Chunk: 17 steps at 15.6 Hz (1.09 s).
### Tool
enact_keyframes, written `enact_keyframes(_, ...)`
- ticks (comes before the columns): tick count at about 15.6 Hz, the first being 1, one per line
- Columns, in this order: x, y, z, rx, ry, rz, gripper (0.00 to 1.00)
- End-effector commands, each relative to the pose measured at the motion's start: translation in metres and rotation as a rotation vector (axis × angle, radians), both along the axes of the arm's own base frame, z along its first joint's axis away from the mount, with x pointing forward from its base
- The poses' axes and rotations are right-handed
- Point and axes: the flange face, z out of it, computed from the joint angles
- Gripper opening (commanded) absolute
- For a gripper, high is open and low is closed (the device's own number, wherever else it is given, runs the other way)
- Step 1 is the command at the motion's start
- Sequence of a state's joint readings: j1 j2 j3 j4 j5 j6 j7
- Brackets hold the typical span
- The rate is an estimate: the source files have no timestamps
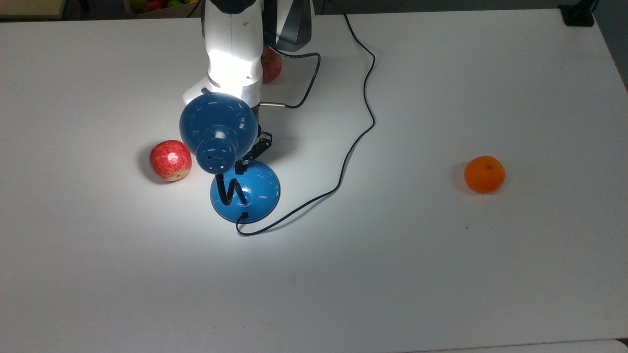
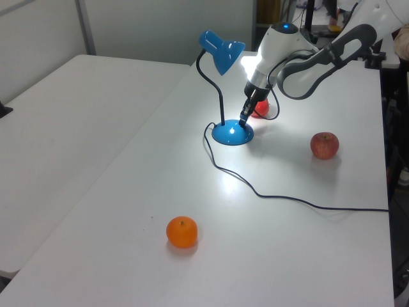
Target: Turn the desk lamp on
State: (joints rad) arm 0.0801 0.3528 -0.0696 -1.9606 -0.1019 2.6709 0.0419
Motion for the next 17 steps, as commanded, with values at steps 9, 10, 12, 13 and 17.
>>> enact_keyframes(9, -0.031, 0.002, 0.038, -0.022, 0.235, -0.032, 0.00)
enact_keyframes(10, -0.037, 0.005, 0.048, -0.024, 0.264, -0.033, 0.00)
enact_keyframes(12, -0.050, 0.006, 0.071, -0.030, 0.317, -0.037, 0.00)
enact_keyframes(13, -0.056, 0.006, 0.084, -0.031, 0.331, -0.040, 0.00)
enact_keyframes(17, -0.069, 0.005, 0.147, -0.032, 0.357, -0.053, 0.00)
